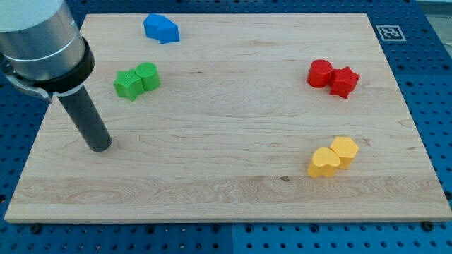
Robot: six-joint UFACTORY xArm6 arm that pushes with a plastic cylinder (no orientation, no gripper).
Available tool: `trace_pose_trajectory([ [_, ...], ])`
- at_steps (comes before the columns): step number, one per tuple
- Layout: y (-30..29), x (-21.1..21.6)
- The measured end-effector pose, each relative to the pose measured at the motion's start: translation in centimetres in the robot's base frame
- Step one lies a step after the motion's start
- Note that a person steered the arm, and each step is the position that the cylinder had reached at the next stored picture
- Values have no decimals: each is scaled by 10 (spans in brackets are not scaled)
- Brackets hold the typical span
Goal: Push the green star slightly down
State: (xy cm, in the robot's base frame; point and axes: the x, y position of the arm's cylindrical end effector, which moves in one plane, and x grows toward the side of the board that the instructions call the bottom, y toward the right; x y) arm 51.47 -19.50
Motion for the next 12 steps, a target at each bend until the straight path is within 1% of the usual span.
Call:
trace_pose_trajectory([
  [1, 0, 0],
  [2, 21, -3],
  [4, 24, -35],
  [5, 26, -35],
  [7, 152, -35],
  [8, 165, -49],
  [9, 153, -72],
  [10, 152, -65],
  [11, 132, -31],
  [12, 80, -42],
])
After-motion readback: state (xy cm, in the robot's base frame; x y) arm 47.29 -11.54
